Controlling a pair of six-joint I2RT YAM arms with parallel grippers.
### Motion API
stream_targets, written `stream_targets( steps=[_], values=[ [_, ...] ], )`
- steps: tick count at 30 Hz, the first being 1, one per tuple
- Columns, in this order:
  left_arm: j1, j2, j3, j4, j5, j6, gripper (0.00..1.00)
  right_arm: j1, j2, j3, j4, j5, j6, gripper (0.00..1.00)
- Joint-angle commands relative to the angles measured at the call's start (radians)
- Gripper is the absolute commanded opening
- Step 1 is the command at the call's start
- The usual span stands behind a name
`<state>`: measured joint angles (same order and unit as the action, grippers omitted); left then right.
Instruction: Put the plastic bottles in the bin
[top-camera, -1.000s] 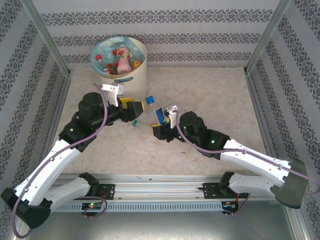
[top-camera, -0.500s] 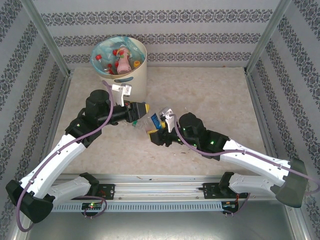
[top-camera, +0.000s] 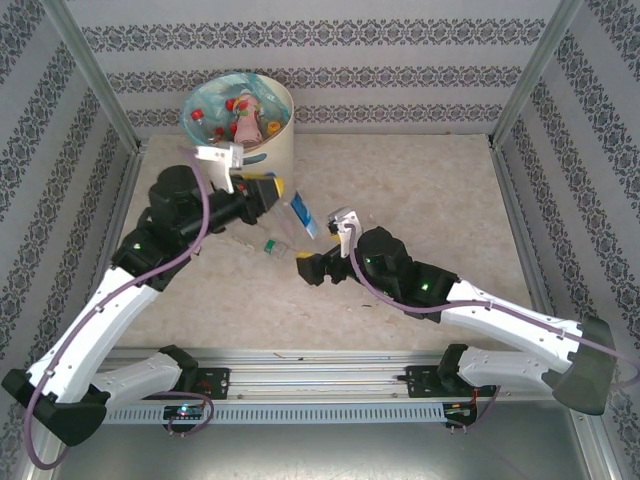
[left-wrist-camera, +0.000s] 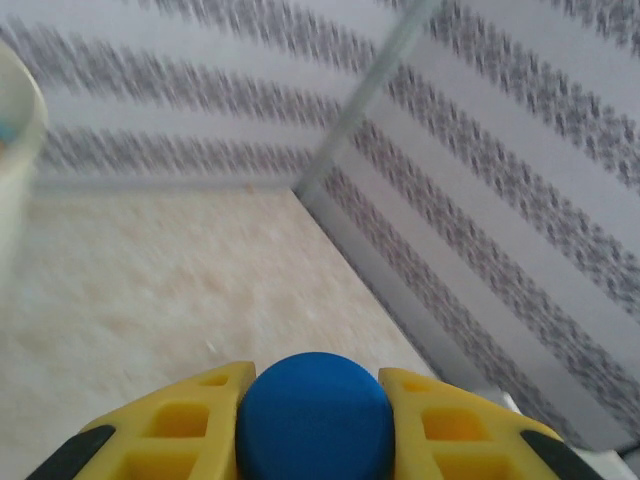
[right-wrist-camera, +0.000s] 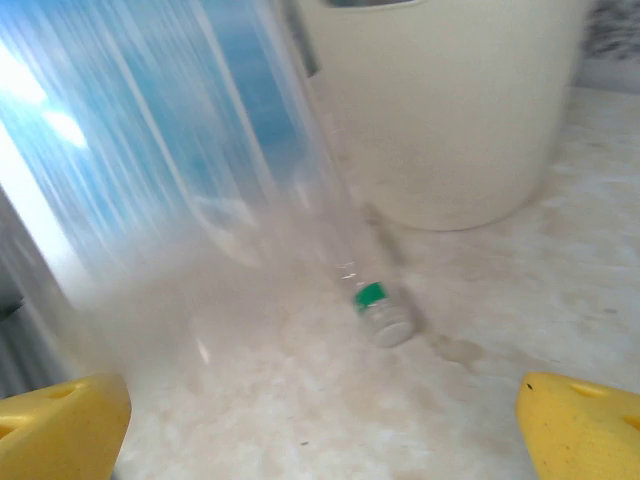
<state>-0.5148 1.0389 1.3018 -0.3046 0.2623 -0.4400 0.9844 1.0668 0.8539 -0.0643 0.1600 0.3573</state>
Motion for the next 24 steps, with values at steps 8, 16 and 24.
stream_targets(
  steps=[8, 16, 24],
  values=[
    [0.094, 0.192, 0.436, -0.025, -0.402, 0.416, 0.0, -0.068, -0.219, -0.165, 0.052, 0.167, 0.099, 0.98],
    [0.291, 0.423, 0.564, -0.009, -0.396, 0.469, 0.0, -0.09, -0.31, -0.187, 0.009, 0.151, 0.096, 0.98],
    [0.405, 0.67, 0.712, -0.024, -0.324, 0.425, 0.0, -0.092, -0.372, -0.21, 0.006, 0.159, 0.094, 0.98]
  ],
)
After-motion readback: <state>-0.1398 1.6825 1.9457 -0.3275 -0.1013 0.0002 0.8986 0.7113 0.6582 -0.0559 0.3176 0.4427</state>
